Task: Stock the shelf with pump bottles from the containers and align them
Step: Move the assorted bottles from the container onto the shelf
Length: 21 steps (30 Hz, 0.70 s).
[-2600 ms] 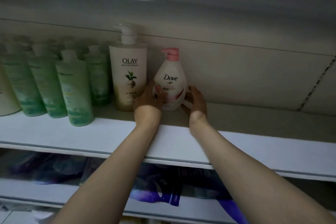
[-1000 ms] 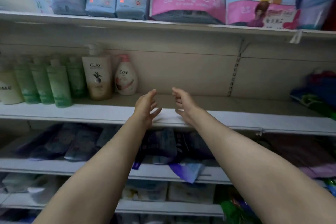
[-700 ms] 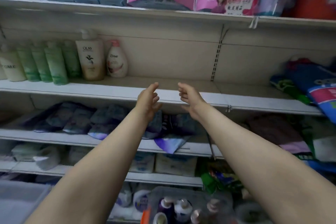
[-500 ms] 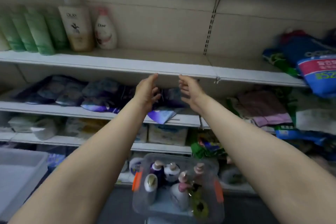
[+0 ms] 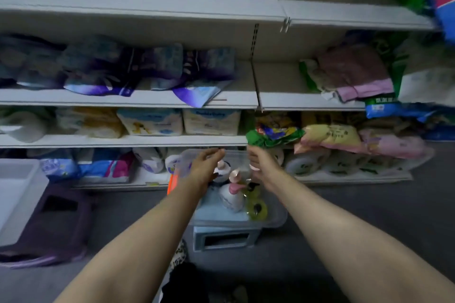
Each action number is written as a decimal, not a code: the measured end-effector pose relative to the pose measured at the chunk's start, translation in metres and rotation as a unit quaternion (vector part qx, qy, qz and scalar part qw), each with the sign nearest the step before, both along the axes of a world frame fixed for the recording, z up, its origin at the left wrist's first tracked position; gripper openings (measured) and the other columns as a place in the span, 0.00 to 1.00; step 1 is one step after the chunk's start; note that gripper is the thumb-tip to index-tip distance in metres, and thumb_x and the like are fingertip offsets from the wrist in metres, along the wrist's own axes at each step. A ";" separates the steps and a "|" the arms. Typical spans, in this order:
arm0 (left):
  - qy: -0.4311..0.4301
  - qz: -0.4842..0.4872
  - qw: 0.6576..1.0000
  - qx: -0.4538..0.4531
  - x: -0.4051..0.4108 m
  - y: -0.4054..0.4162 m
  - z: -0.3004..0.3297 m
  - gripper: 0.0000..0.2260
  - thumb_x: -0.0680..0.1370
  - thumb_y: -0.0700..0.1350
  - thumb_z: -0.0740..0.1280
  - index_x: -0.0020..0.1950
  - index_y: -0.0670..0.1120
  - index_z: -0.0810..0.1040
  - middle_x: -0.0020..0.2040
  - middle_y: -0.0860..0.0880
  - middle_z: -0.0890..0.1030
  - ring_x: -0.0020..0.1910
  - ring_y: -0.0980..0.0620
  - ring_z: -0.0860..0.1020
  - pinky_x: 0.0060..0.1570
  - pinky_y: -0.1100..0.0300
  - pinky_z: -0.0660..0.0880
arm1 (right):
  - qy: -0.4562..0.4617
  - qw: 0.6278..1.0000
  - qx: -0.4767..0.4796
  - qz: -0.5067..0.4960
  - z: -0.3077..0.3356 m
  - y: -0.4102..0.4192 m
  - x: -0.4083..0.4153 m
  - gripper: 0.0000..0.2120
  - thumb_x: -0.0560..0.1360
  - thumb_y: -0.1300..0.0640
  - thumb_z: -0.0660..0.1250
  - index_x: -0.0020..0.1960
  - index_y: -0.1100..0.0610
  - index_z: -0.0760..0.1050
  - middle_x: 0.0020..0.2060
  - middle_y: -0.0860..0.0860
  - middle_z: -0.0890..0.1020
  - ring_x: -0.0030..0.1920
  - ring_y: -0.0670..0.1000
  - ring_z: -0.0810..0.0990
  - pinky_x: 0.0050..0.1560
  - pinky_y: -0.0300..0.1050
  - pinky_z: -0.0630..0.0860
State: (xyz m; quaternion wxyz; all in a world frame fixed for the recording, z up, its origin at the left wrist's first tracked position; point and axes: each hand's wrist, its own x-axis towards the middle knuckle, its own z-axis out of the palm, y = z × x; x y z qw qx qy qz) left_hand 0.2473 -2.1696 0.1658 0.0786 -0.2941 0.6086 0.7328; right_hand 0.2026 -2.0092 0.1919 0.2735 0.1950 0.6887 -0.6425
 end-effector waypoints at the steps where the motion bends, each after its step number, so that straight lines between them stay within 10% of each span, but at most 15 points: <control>1: -0.011 -0.009 1.000 -0.006 0.005 0.004 -0.013 0.16 0.76 0.51 0.72 0.63 0.48 0.79 0.57 0.48 0.81 0.50 0.54 0.78 0.40 0.60 0.74 | -0.017 1.000 0.005 -0.006 -0.012 0.005 0.005 0.11 0.79 0.48 0.65 0.54 0.54 0.79 0.48 0.51 0.83 0.46 0.49 0.81 0.43 0.46 0.75; 6: -0.041 -0.046 0.998 -0.034 0.018 0.013 -0.074 0.11 0.74 0.52 0.74 0.56 0.54 0.80 0.52 0.56 0.82 0.48 0.63 0.78 0.45 0.62 0.74 | -0.101 0.995 0.019 -0.017 -0.065 0.021 0.026 0.10 0.78 0.49 0.66 0.45 0.54 0.81 0.50 0.56 0.86 0.54 0.51 0.80 0.45 0.45 0.76; 8: -0.043 -0.071 0.996 -0.040 0.018 0.016 -0.096 0.07 0.75 0.49 0.74 0.52 0.56 0.81 0.51 0.58 0.82 0.50 0.63 0.78 0.48 0.63 0.73 | -0.132 0.990 0.032 -0.022 -0.084 0.024 0.032 0.14 0.78 0.48 0.66 0.52 0.58 0.83 0.62 0.64 0.79 0.46 0.58 0.80 0.47 0.48 0.76; 10: -0.059 -0.100 0.992 -0.049 0.017 0.019 -0.118 0.10 0.76 0.50 0.73 0.56 0.55 0.81 0.58 0.53 0.79 0.58 0.55 0.76 0.55 0.59 0.71 | -0.154 0.987 0.041 -0.028 -0.100 0.026 0.038 0.20 0.78 0.47 0.66 0.62 0.60 0.81 0.63 0.65 0.79 0.62 0.65 0.79 0.52 0.50 0.77; 16: -0.082 -0.149 0.981 -0.095 0.003 0.029 -0.167 0.22 0.74 0.49 0.75 0.68 0.53 0.76 0.62 0.53 0.73 0.60 0.52 0.70 0.57 0.55 0.70 | -0.153 0.986 0.052 -0.033 -0.138 0.027 0.041 0.07 0.81 0.47 0.64 0.48 0.47 0.78 0.48 0.46 0.82 0.49 0.45 0.78 0.45 0.41 0.73; 21: -0.064 -0.164 0.981 -0.086 -0.009 0.032 -0.185 0.22 0.73 0.44 0.76 0.65 0.54 0.77 0.65 0.54 0.71 0.65 0.53 0.67 0.62 0.56 0.69 | -0.181 0.981 0.072 -0.023 -0.149 0.022 0.035 0.11 0.81 0.47 0.63 0.58 0.51 0.77 0.65 0.56 0.79 0.66 0.56 0.75 0.63 0.51 0.72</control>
